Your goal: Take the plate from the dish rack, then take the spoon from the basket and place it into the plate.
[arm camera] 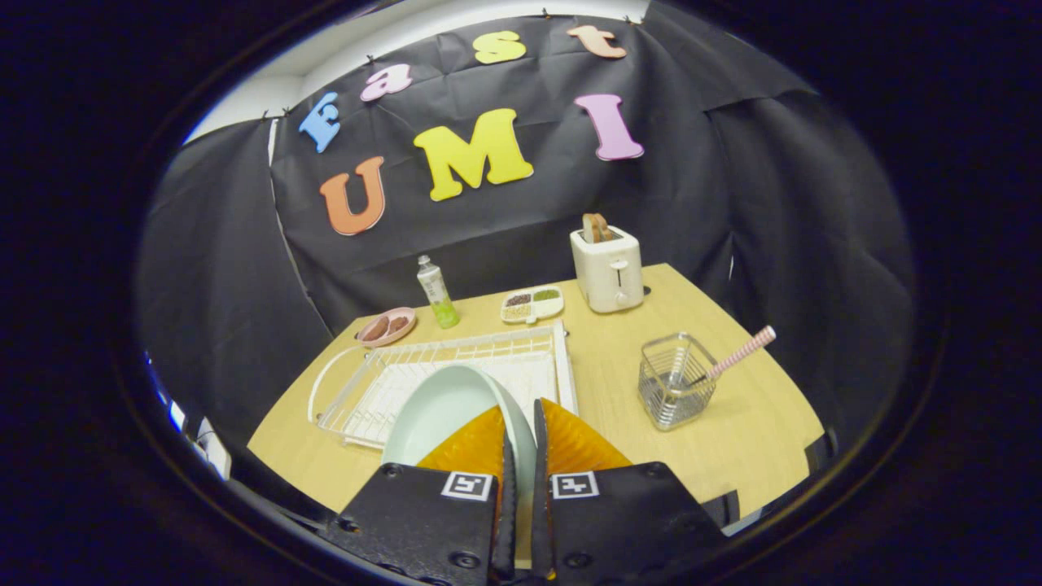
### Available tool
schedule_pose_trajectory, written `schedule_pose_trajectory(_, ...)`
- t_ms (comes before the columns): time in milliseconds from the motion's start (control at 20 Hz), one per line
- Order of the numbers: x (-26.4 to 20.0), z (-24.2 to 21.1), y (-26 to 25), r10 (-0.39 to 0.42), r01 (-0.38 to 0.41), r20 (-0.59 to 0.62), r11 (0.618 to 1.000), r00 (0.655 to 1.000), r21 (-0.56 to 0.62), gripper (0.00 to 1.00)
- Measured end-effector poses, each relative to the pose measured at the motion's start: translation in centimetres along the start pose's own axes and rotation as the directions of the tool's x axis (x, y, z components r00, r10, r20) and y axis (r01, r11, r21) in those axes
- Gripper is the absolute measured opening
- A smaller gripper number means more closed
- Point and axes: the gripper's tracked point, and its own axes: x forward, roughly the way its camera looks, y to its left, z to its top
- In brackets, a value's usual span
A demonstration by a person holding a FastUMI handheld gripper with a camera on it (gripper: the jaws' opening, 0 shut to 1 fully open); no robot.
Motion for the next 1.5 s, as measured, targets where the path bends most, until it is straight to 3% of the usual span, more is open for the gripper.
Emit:
schedule_pose_trajectory(350, -1.1, -5.1, -4.8, -0.085, 0.082, 0.083, 0.996, 0.993, 0.039, 0.13)
schedule_pose_trajectory(900, 2.8, -11.3, -8.1, -0.051, 0.06, -0.042, 0.967, 0.998, 0.248, 0.13)
schedule_pose_trajectory(1500, 5.1, -11.6, -8.0, -0.085, 0.087, -0.019, 0.979, 0.996, 0.183, 0.26)
